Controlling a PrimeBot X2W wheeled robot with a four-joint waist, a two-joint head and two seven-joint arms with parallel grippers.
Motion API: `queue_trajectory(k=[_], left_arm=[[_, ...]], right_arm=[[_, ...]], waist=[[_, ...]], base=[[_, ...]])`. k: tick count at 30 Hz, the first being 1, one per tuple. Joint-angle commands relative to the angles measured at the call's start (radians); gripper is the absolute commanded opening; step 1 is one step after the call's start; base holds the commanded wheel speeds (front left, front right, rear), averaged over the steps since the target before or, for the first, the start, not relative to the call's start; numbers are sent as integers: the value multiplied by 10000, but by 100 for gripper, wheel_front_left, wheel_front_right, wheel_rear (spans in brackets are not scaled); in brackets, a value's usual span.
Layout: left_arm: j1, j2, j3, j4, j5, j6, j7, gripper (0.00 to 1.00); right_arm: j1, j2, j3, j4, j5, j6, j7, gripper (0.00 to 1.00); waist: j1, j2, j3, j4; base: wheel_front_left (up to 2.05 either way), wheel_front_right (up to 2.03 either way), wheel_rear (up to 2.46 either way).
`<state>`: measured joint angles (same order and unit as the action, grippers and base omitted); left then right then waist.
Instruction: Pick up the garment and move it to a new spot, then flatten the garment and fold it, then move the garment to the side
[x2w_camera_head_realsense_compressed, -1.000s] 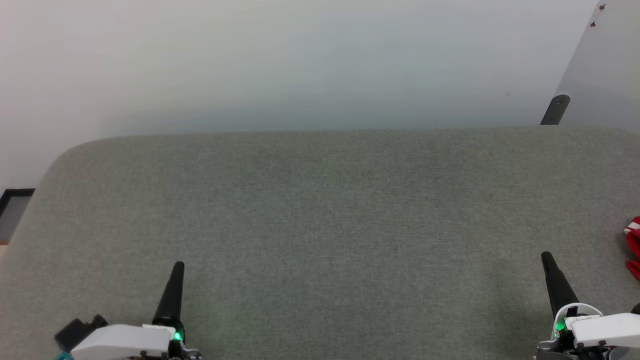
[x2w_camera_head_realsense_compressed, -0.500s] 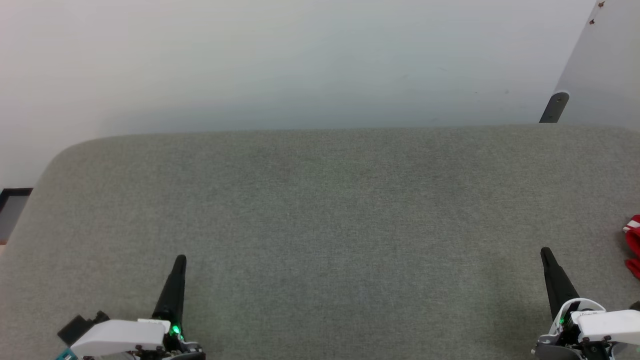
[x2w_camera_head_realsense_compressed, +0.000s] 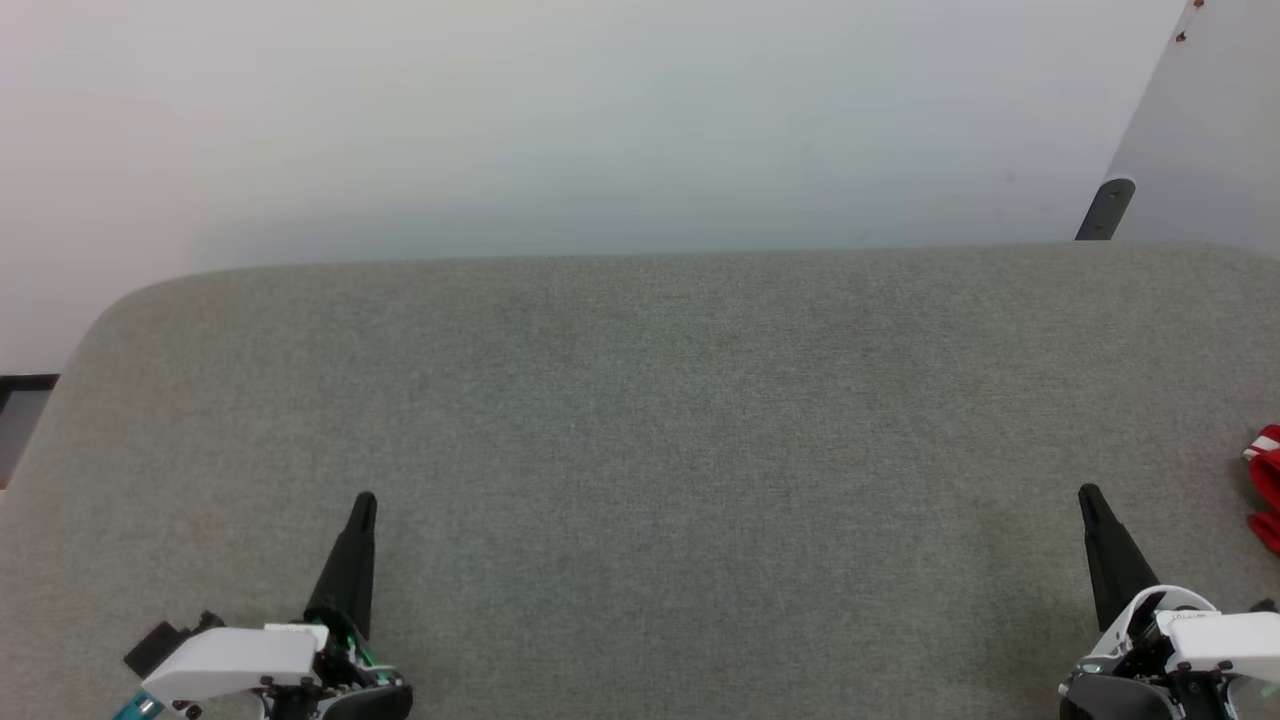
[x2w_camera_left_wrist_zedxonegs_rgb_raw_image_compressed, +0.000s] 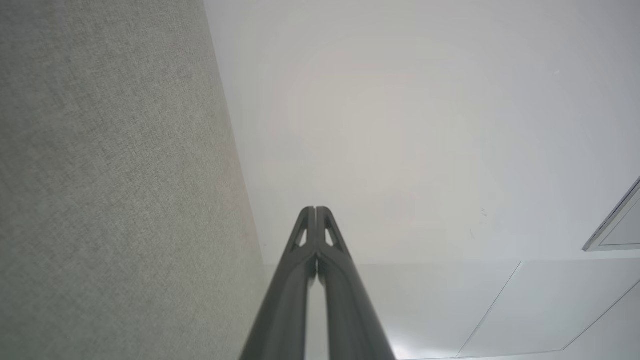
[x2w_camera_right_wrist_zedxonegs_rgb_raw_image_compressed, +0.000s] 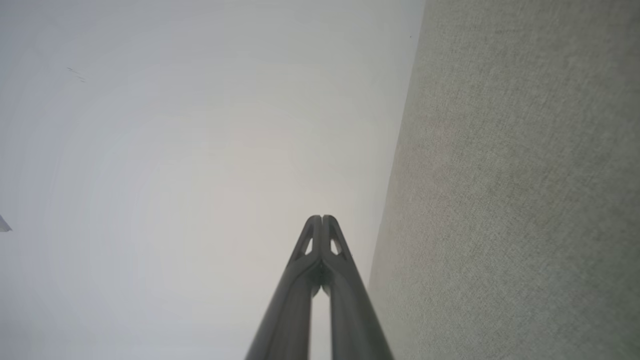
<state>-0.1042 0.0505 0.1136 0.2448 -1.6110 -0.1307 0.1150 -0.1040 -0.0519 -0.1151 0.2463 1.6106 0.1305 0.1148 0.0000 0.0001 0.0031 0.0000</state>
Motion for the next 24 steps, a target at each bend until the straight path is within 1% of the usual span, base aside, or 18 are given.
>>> queue_trajectory(k=[1, 24], left_arm=[[-107, -13, 33, 15, -20, 1, 34, 0], [-103, -13, 25, 14, -26, 0, 28, 0]], right_arm=[[-93, 37, -2, 0, 27, 4, 22, 0], [-75, 38, -1, 0, 27, 4, 22, 0]], waist=[[0, -1, 0, 0], [0, -1, 0, 0]], base=[[0, 0, 0], [0, 0, 0]])
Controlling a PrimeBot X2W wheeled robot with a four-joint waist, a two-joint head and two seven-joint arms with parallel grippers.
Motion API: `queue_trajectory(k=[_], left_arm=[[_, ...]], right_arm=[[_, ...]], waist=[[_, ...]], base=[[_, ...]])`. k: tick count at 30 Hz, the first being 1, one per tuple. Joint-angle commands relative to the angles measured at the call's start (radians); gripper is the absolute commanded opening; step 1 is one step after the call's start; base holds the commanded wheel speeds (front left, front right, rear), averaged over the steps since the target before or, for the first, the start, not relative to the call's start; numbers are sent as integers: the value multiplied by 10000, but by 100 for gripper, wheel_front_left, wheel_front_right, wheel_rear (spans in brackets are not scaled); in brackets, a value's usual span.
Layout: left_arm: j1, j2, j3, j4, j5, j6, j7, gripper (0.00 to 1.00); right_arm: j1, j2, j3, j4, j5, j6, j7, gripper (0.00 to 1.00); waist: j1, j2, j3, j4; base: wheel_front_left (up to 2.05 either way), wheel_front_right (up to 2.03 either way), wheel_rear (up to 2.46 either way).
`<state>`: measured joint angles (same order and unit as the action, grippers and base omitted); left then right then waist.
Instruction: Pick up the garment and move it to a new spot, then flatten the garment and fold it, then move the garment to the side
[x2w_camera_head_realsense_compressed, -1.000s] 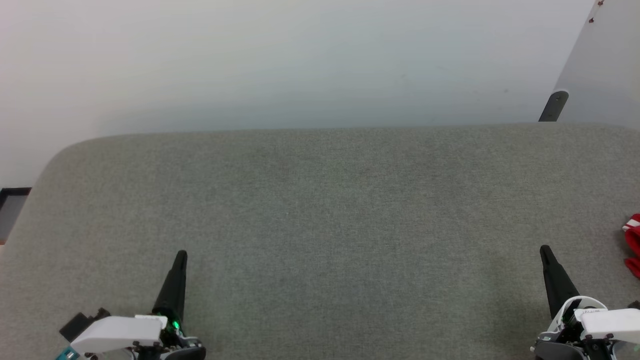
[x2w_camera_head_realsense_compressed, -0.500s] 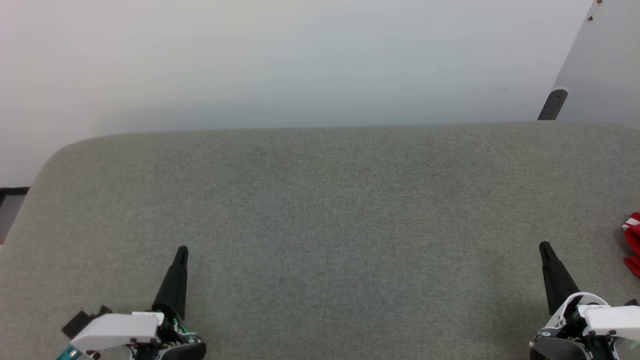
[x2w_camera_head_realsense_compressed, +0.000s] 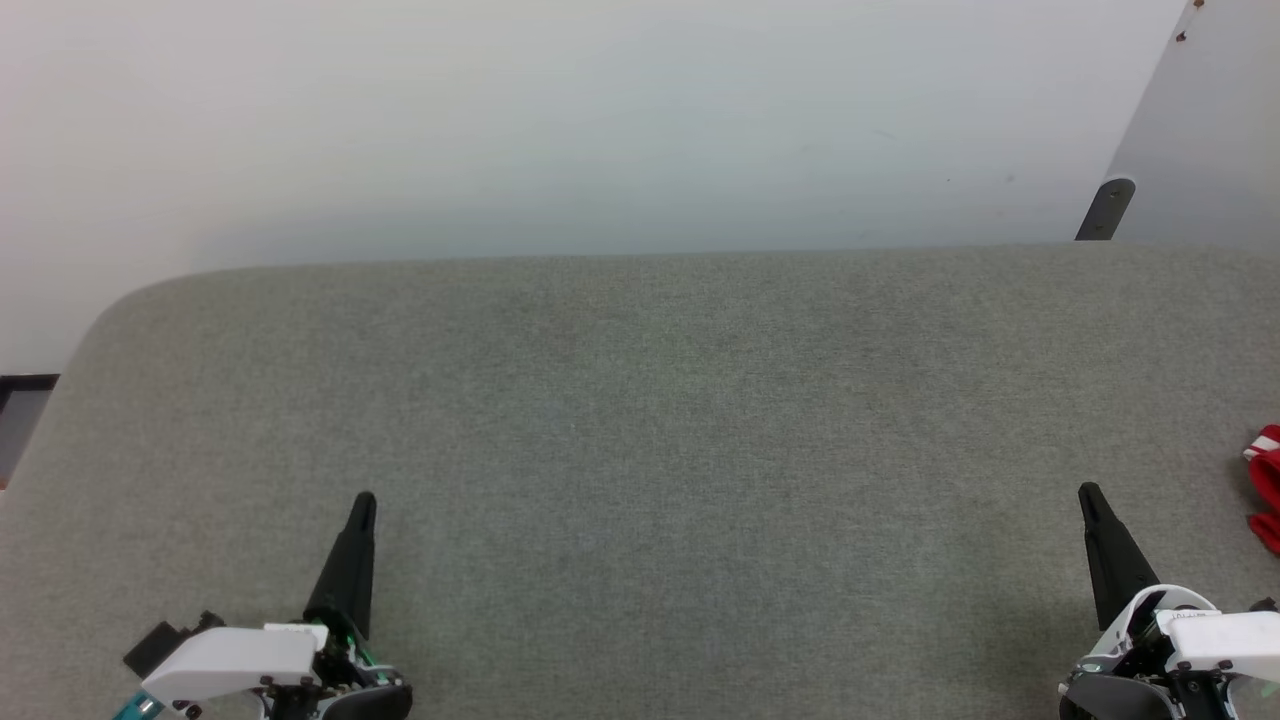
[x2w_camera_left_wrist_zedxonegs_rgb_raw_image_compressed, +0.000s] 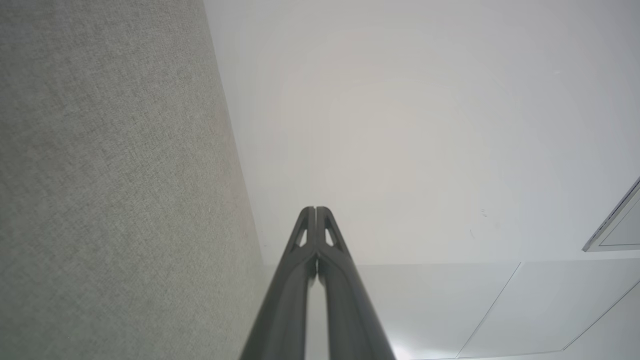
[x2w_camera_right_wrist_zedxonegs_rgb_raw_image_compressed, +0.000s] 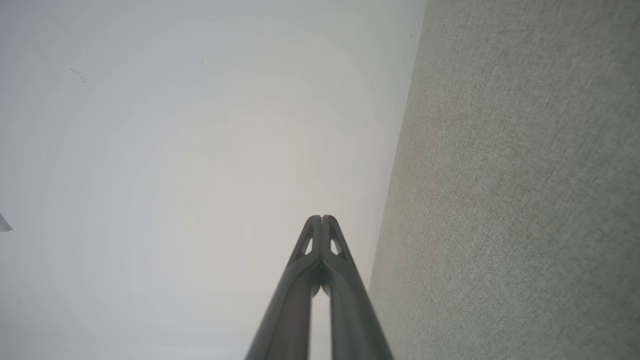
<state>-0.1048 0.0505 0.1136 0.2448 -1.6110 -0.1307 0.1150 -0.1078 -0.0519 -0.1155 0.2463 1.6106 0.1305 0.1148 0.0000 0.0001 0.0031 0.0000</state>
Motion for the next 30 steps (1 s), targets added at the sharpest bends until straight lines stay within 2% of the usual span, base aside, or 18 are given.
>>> queue_trajectory(k=[1, 30], left_arm=[[-96, -13, 25, 14, -27, 0, 28, 0], [-95, -14, 19, 12, -31, 0, 23, 0]], right_arm=[[-37, 38, 3, 0, 27, 4, 22, 0], [-36, 38, 11, 0, 35, 4, 15, 0]], waist=[[0, -1, 0, 0], [0, -1, 0, 0]], base=[[0, 0, 0], [0, 0, 0]])
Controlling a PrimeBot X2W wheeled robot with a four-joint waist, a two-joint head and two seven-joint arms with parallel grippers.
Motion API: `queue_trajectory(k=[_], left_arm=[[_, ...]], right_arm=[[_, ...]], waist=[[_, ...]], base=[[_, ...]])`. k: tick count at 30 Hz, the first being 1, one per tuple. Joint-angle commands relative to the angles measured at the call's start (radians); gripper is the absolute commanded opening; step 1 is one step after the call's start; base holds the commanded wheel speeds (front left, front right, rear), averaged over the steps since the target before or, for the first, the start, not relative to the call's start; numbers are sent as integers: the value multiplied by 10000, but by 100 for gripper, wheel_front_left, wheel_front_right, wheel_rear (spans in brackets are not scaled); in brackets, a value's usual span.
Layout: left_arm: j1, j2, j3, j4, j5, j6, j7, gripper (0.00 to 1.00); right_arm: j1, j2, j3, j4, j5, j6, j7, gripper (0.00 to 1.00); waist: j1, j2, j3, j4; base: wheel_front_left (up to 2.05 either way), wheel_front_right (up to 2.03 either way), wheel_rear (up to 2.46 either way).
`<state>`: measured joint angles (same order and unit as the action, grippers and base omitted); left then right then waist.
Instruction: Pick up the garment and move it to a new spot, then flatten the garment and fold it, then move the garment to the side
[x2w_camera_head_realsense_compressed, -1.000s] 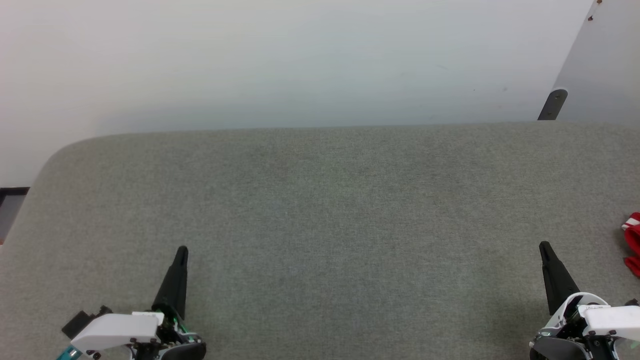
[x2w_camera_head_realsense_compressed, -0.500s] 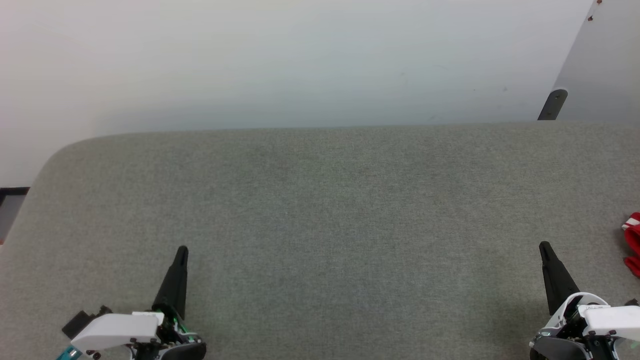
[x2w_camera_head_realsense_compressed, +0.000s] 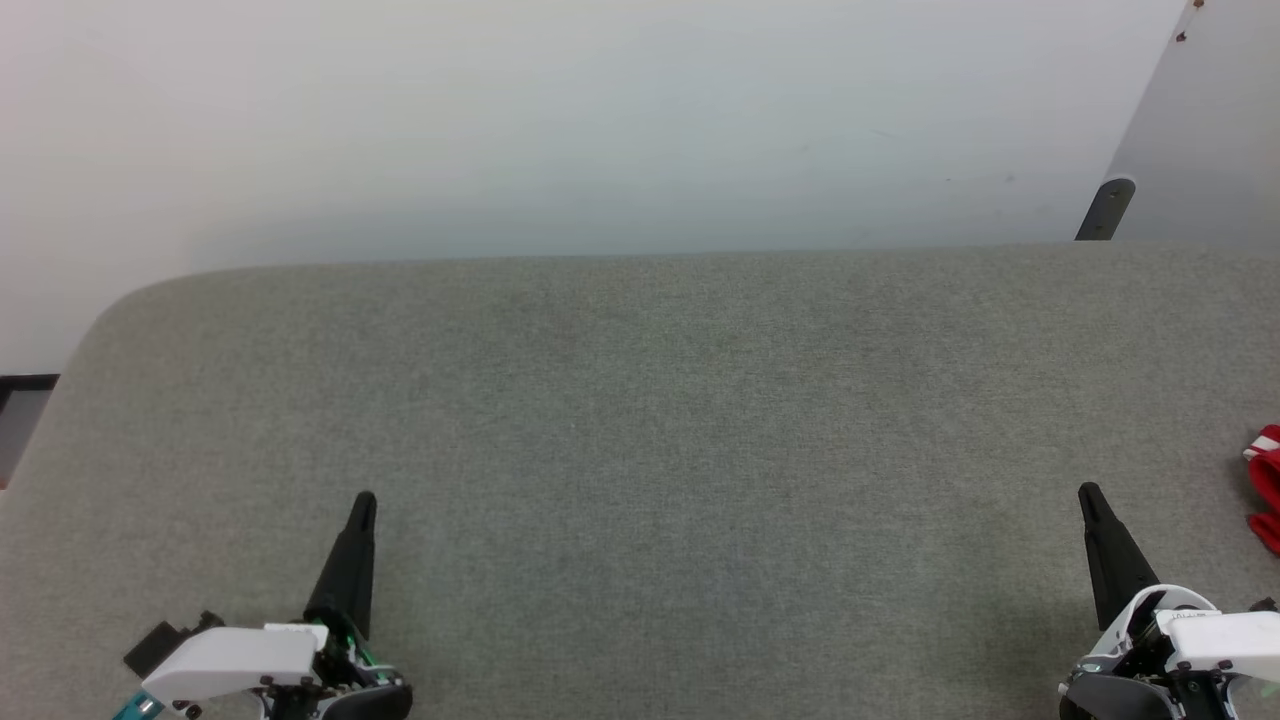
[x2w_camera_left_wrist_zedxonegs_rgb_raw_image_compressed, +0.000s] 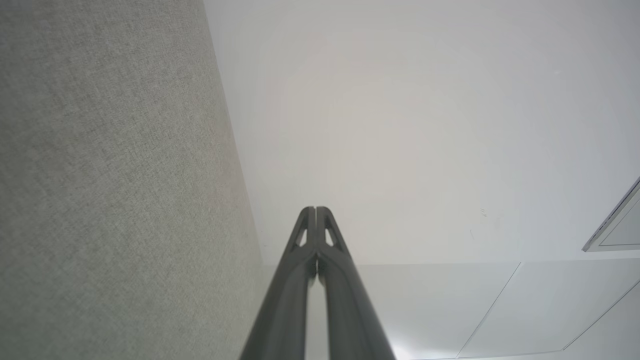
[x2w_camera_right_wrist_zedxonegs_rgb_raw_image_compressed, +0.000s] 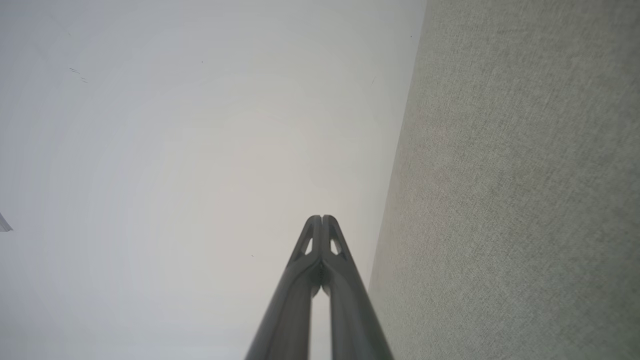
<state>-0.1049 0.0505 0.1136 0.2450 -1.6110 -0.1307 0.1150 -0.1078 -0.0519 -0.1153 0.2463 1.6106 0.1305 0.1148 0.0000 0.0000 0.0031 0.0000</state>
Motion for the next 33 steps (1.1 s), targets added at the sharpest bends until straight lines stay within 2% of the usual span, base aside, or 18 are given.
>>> queue_trajectory(k=[1, 33], left_arm=[[-94, -14, 19, 10, -31, 0, 23, 0], [-94, -12, 17, 10, -34, 0, 20, 0]], right_arm=[[-36, 38, 9, 0, 35, 4, 14, 0], [-35, 37, 14, -1, 39, 4, 10, 0]], waist=[[0, 0, 0, 0], [0, 0, 0, 0]], base=[[0, 0, 0], [0, 0, 0]])
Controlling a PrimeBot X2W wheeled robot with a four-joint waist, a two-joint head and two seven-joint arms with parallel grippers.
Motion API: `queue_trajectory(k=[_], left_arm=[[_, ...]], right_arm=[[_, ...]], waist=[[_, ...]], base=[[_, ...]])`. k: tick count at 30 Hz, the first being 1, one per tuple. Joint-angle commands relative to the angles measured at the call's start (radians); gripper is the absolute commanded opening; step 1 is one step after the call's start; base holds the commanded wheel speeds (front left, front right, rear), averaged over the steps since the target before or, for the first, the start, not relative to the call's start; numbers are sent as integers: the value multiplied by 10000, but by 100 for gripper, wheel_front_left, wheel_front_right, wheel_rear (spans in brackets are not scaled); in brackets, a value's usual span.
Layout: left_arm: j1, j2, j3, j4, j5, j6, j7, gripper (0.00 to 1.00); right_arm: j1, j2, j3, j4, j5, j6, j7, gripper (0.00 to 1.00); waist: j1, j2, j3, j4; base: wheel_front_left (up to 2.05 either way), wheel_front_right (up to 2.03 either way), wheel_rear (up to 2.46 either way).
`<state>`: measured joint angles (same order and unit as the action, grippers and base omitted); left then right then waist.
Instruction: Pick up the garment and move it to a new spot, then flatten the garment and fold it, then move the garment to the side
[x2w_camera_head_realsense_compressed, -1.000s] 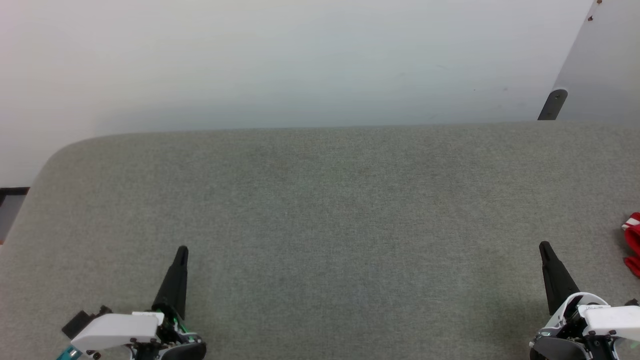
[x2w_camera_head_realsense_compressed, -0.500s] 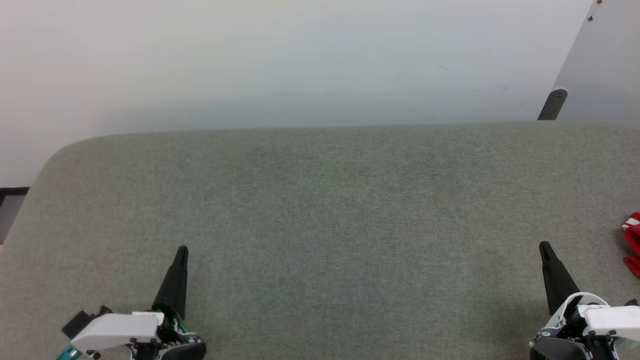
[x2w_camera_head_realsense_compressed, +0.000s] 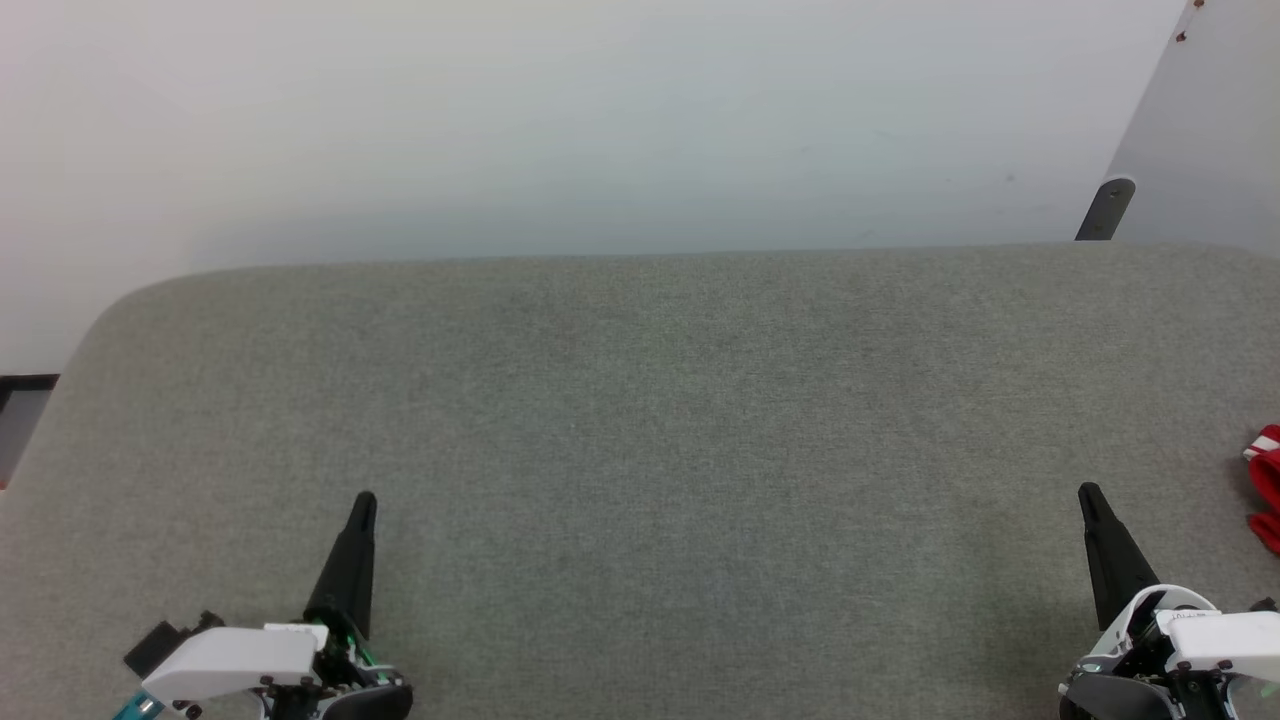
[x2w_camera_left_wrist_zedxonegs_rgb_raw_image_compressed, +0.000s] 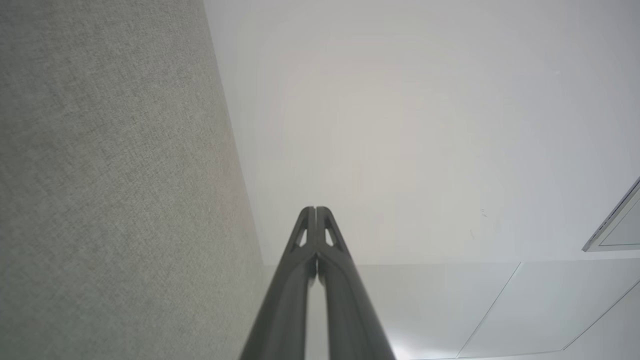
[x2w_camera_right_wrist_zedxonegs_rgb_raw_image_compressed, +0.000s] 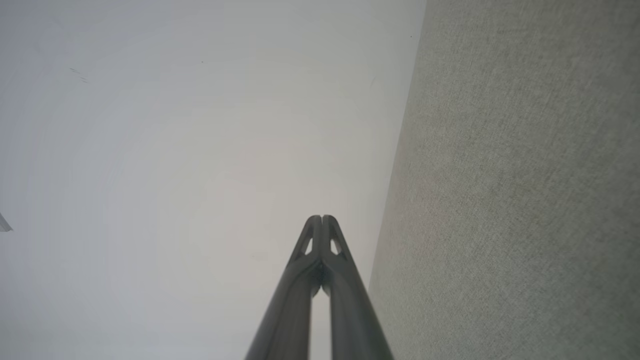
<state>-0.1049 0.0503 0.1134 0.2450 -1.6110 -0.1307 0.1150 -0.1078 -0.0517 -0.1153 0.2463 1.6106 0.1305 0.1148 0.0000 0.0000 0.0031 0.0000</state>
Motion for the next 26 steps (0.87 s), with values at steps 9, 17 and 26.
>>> queue_trajectory(k=[9, 17, 26], left_arm=[[-94, -10, 18, 10, -35, 0, 19, 0], [-94, -10, 18, 10, -35, 0, 21, 0], [-94, -10, 17, 10, -36, 0, 20, 0]], right_arm=[[-35, 35, 15, -1, 40, 4, 9, 0], [-35, 35, 16, -1, 41, 4, 9, 0], [-35, 35, 17, -1, 41, 4, 8, 0]], waist=[[0, 0, 0, 0], [0, 0, 0, 0], [0, 0, 0, 0]], base=[[0, 0, 0], [0, 0, 0], [0, 0, 0]])
